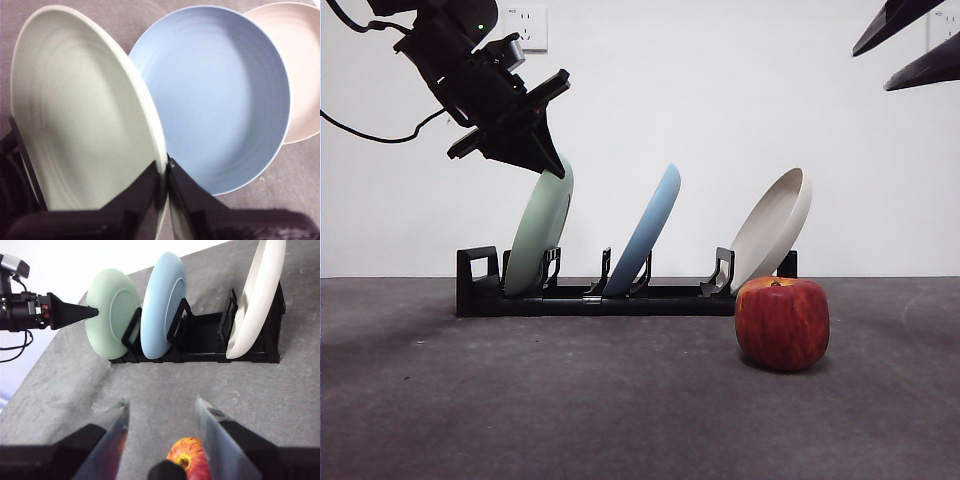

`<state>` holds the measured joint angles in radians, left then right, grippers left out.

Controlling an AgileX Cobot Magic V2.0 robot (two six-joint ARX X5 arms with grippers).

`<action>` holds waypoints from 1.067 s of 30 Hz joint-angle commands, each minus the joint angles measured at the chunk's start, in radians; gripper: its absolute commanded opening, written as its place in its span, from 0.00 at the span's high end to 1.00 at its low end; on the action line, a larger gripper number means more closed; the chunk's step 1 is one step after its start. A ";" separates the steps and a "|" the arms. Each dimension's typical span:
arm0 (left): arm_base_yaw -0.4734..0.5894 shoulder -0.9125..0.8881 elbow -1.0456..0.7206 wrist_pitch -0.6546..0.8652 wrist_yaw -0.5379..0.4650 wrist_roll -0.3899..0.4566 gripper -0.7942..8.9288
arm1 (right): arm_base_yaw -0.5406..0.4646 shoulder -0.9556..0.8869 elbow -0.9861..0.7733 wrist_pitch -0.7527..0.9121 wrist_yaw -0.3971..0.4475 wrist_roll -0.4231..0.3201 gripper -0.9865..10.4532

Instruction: Take the green plate from the plate rack,put the plate on the table,take the apple from the table,put the apple in the plate

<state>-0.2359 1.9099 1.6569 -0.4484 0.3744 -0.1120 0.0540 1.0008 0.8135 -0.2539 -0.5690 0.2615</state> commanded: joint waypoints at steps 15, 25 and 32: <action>-0.014 -0.273 0.001 -0.163 0.160 0.016 0.93 | 0.002 0.007 0.006 0.004 0.002 -0.009 0.72; -0.145 -0.485 0.001 -0.599 0.071 0.198 0.93 | 0.002 0.007 0.006 0.004 0.002 -0.009 0.72; -0.377 -0.519 -0.005 -0.733 -0.280 0.215 0.93 | 0.002 0.007 0.006 0.004 0.002 -0.009 0.72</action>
<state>-0.5800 1.3872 1.6566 -1.1790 0.1352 0.0795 0.0540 1.0054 0.8135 -0.2543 -0.5686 0.2615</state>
